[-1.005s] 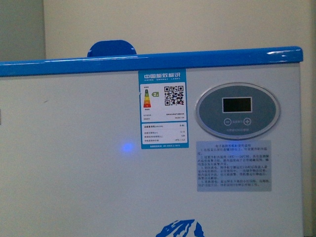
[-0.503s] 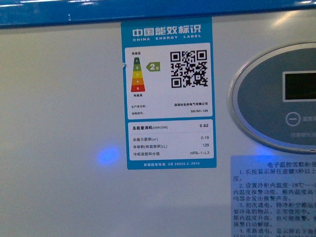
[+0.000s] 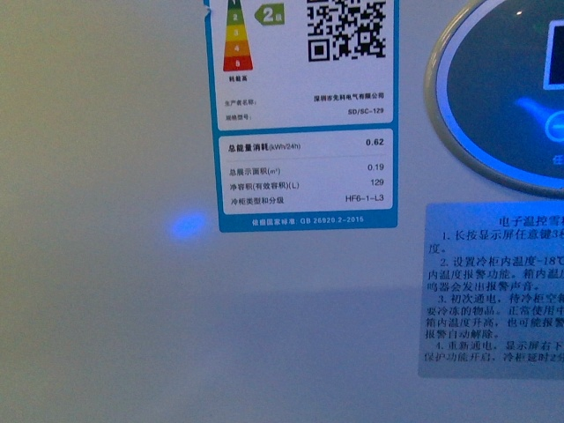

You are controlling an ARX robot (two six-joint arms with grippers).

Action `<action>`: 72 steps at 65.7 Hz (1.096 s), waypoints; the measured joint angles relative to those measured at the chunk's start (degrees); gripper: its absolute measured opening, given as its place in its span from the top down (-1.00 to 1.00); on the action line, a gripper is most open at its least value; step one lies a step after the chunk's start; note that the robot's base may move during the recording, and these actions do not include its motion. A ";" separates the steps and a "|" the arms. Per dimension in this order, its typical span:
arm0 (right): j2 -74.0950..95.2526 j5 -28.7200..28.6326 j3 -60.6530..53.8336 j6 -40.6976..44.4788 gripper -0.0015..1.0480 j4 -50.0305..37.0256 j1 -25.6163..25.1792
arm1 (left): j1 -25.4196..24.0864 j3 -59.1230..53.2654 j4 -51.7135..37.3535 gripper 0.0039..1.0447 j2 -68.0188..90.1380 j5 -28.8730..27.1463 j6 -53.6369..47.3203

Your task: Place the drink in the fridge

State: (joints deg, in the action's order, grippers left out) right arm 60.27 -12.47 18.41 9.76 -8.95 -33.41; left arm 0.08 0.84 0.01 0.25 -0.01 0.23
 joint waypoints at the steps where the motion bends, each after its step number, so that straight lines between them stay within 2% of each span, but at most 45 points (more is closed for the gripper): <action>1: 1.92 0.17 0.39 0.00 -0.86 -1.11 0.11 | 0.00 0.00 0.00 -0.85 0.00 0.00 0.00; 11: 29.57 3.76 8.44 -2.67 -0.86 -11.74 3.67 | 0.00 0.00 0.00 -0.85 0.00 0.04 0.00; 16: 45.46 6.36 14.67 -7.67 -0.86 -15.02 6.88 | 0.00 0.00 0.00 -0.85 0.00 0.00 0.00; 22: 56.15 7.96 20.22 -12.59 -0.86 -16.68 9.62 | 0.00 0.00 0.00 -0.85 0.00 0.00 0.00; 28: 69.20 11.85 29.14 -19.23 -0.86 -18.40 12.94 | 0.00 0.00 0.00 -0.85 0.00 0.00 0.00; 43: 89.24 16.22 45.11 -31.32 -0.86 -16.39 15.39 | 0.00 0.00 0.00 -0.85 0.00 0.00 0.00; 72: 106.88 19.91 65.64 -40.41 -0.86 -7.39 18.95 | 0.00 0.00 0.00 -0.85 0.00 0.00 0.00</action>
State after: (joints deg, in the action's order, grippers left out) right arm 167.15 7.44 84.05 -30.65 -16.34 -14.46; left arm 0.08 0.84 0.01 0.25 -0.01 0.23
